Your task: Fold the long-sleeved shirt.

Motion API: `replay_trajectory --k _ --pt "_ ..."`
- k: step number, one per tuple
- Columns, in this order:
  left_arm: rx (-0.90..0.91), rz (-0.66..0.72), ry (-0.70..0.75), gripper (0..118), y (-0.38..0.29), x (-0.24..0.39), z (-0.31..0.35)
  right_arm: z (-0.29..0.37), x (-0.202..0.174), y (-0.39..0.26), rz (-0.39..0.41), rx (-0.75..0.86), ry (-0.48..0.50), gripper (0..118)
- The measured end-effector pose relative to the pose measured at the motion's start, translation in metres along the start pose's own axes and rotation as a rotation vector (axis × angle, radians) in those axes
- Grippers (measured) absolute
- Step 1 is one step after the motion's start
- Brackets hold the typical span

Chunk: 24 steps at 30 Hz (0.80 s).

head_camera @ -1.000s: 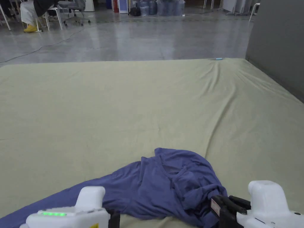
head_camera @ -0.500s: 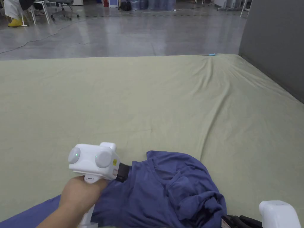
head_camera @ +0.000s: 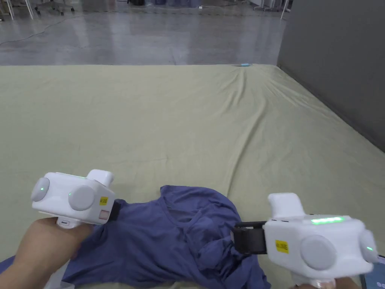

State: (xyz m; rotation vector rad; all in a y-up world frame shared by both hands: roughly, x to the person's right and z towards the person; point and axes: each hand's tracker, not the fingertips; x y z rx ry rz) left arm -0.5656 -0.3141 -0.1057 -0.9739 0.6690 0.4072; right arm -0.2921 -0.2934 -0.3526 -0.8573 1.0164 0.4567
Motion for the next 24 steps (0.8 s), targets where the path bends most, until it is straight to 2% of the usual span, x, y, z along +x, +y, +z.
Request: replay_trajectory --k 2,4,5,7,8,12,15,21,24 --pt "0.016 0.013 -0.013 0 -0.002 -0.004 0.01 -0.031 -0.007 -0.006 0.044 -0.072 0.006 118" --pt "0.02 0.029 -0.018 0 -0.001 -0.01 0.012 -0.05 -0.011 -0.008 0.052 -0.147 0.004 117" --pt "0.021 0.038 -0.022 0 -0.002 -0.013 0.016 -0.056 -0.013 -0.009 0.058 -0.179 0.006 104" --pt "0.026 0.079 -0.045 0 -0.006 -0.02 0.029 -0.054 -0.017 -0.017 0.035 -0.24 0.072 27" --pt "0.032 0.111 -0.07 0 -0.006 -0.024 0.034 -0.048 -0.015 -0.017 0.015 -0.243 0.076 16" --pt "0.108 0.238 -0.174 0 -0.005 -0.048 0.082 0.01 -0.012 0.0 0.033 -0.062 0.125 15" --pt "0.178 0.237 -0.18 0 0.005 -0.061 0.126 0.065 -0.008 0.034 0.058 0.066 0.149 15" --pt "0.356 0.225 -0.201 0 0.064 -0.086 0.225 0.166 -0.012 0.141 0.169 0.277 0.11 15" --pt "0.45 0.205 -0.126 0 0.103 -0.099 0.273 0.192 -0.014 0.197 0.222 0.333 0.044 15"
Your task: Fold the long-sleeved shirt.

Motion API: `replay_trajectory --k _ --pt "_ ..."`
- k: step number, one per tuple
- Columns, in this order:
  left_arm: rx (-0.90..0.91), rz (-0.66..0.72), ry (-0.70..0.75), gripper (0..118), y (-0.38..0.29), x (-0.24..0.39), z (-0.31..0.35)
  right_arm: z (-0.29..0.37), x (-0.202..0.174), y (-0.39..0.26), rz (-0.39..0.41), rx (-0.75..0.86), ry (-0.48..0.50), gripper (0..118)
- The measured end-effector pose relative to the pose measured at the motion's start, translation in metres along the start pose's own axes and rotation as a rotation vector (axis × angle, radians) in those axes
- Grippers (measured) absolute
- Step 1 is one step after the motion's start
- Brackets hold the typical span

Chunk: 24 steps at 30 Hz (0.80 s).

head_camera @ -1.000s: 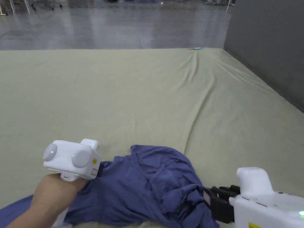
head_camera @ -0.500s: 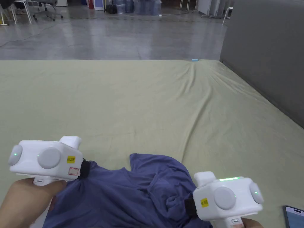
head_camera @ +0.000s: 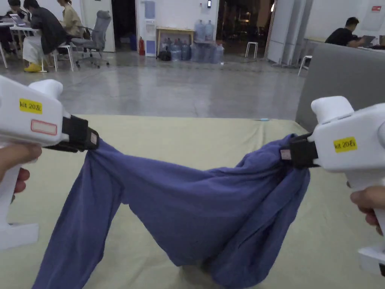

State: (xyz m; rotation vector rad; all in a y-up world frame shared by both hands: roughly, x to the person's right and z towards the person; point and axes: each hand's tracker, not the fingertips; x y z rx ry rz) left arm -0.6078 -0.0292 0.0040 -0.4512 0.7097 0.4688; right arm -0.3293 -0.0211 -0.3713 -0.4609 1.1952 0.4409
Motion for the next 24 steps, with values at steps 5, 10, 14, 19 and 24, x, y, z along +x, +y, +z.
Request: replay_trajectory --k 5,10,14,19,24 --pt "0.155 0.043 -0.036 0 0.096 -0.019 0.017 -0.009 0.005 0.102 0.086 0.058 -0.07 15" --pt "0.205 -0.026 0.054 0 0.169 -0.013 -0.001 -0.045 -0.01 0.183 0.2 0.069 -0.22 14" --pt "0.253 -0.03 0.048 0 0.185 0.013 -0.006 -0.048 -0.013 0.215 0.222 0.117 -0.278 14" --pt "0.269 -0.056 0.059 0 0.175 0.004 -0.029 -0.076 -0.002 0.204 0.226 0.087 -0.3 14" --pt "0.115 -0.028 0.083 0 0.121 -0.026 -0.074 -0.12 0.006 0.126 0.195 -0.028 -0.236 14"
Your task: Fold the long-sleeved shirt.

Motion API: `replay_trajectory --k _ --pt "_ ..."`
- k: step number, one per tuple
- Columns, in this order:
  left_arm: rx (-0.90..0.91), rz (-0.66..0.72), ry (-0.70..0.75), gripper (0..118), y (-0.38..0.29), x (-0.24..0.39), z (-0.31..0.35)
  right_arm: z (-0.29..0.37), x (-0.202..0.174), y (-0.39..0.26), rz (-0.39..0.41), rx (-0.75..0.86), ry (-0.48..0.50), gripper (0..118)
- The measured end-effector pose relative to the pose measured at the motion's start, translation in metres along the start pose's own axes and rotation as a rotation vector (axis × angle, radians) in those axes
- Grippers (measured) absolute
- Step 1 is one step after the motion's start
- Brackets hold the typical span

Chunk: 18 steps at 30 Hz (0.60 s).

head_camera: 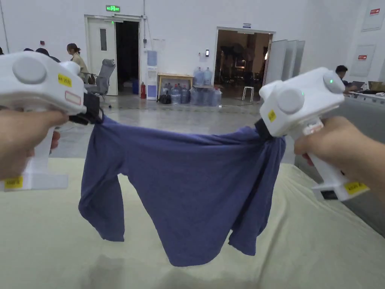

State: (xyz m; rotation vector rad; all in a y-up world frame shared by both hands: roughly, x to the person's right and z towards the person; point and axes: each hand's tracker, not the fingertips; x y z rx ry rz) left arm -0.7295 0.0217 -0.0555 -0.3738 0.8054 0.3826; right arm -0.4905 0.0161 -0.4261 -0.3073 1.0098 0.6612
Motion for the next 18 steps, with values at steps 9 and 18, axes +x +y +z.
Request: replay_trajectory --k 9,18 --pt "-0.312 0.061 -0.014 0 -0.194 -0.035 -0.038 -0.062 -0.078 -0.215 -0.056 -0.242 0.23 14" --pt "-0.544 0.051 -0.029 0 -0.365 -0.051 0.04 0.029 -0.138 -0.369 0.024 -0.327 0.384 14"
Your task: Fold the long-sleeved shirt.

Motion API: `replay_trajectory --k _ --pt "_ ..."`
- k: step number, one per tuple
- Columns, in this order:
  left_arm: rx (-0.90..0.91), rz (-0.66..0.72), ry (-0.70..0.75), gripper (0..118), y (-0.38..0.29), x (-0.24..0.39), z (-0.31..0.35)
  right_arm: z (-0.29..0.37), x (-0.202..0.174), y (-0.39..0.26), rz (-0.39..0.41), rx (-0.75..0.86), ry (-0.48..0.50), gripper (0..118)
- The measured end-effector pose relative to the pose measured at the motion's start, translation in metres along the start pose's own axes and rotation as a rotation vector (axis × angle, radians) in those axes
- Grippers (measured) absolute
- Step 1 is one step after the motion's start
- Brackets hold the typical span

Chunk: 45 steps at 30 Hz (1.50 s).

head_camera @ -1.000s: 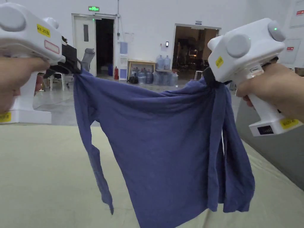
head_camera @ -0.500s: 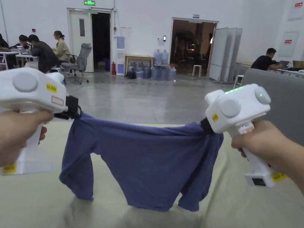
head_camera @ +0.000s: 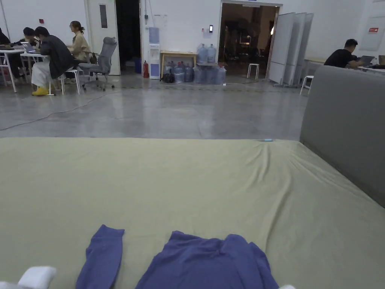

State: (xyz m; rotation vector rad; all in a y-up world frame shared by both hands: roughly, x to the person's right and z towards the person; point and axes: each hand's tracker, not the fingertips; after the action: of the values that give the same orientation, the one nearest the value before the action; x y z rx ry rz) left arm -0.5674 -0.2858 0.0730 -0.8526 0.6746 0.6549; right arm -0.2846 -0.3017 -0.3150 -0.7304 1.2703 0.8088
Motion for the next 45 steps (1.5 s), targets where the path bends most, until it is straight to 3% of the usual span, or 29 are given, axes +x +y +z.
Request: replay_trajectory --k 6,13,15,17,20,21,22,23,24,25,26,27,30,31,32,33,34,35,37,41,42,43,44,45 --pt "-0.04 -0.011 0.021 0 -0.06 -0.012 0.002 -0.002 -0.033 -0.049 0.006 -0.077 0.007 14" --pt "-0.105 0.037 0.042 0 -0.097 -0.025 -0.03 -0.033 -0.042 -0.07 -0.064 -0.152 0.014 14" --pt "-0.131 0.061 0.058 0 -0.103 -0.028 -0.044 -0.031 -0.042 -0.066 -0.047 -0.16 0.016 17" --pt "-0.151 0.065 0.062 0 -0.105 -0.021 -0.046 -0.038 -0.034 -0.064 -0.046 -0.178 0.028 26" --pt "-0.124 0.103 0.059 0 -0.098 -0.017 -0.035 -0.021 -0.02 -0.052 -0.137 -0.2 0.058 70" --pt "-0.093 0.124 0.037 12 -0.098 -0.008 -0.026 -0.01 -0.015 -0.049 -0.165 -0.178 0.06 83" --pt "-0.047 0.122 0.036 45 -0.095 -0.005 -0.012 0.006 -0.012 -0.046 -0.172 -0.126 0.056 84" --pt "0.005 0.113 0.065 92 -0.092 -0.001 0.004 0.025 -0.01 -0.042 -0.168 -0.07 0.047 84" --pt "0.041 0.1 0.079 92 -0.09 0.004 0.016 0.042 -0.01 -0.038 -0.163 -0.031 0.044 84" --pt "0.075 0.079 0.082 104 -0.087 -0.006 0.023 0.058 -0.01 -0.037 -0.157 -0.005 0.044 84" --pt "0.22 0.03 0.031 118 -0.081 -0.003 0.045 0.072 -0.011 -0.037 -0.157 0.021 0.044 84" --pt "0.16 0.036 0.05 114 -0.082 0.0 0.054 0.081 -0.014 -0.038 -0.161 0.037 0.046 84" --pt "0.125 0.002 0.034 116 -0.101 0.015 0.06 0.101 -0.028 -0.045 -0.198 0.056 0.066 83" --pt "0.075 -0.011 0.015 115 -0.108 0.019 0.06 0.105 -0.034 -0.05 -0.211 0.058 0.086 79" --pt "0.04 -0.018 0.008 109 -0.116 0.022 0.059 0.106 -0.042 -0.055 -0.216 0.063 0.094 62" --pt "0.018 -0.026 0.008 77 -0.127 0.041 0.06 0.106 -0.048 -0.059 -0.213 0.066 0.092 17" --pt "-0.012 -0.056 0.021 34 -0.134 0.048 0.055 0.104 -0.055 -0.063 -0.211 0.063 0.083 0" --pt "-0.035 -0.087 0.052 0 -0.142 0.054 0.05 0.103 -0.063 -0.069 -0.209 0.062 0.074 0" --pt "-0.052 -0.11 0.057 0 -0.149 0.065 0.043 0.103 -0.075 -0.07 -0.182 0.051 0.08 0" --pt "-0.019 -0.009 0.018 0 -0.14 0.049 0.037 0.099 -0.077 -0.071 -0.18 0.044 0.101 0" --pt "0.003 0.003 0.063 0 -0.134 0.041 0.037 0.098 -0.076 -0.07 -0.181 0.043 0.1 0" --pt "0.02 0.038 0.09 6 -0.128 0.033 0.033 0.096 -0.075 -0.069 -0.182 0.042 0.098 0" --pt "0.028 0.061 0.13 43 -0.122 0.025 0.028 0.095 -0.07 -0.064 -0.183 0.04 0.096 0" --pt "0.012 0.067 0.18 109 -0.115 0.023 0.023 0.094 -0.069 -0.062 -0.183 0.038 0.094 0"
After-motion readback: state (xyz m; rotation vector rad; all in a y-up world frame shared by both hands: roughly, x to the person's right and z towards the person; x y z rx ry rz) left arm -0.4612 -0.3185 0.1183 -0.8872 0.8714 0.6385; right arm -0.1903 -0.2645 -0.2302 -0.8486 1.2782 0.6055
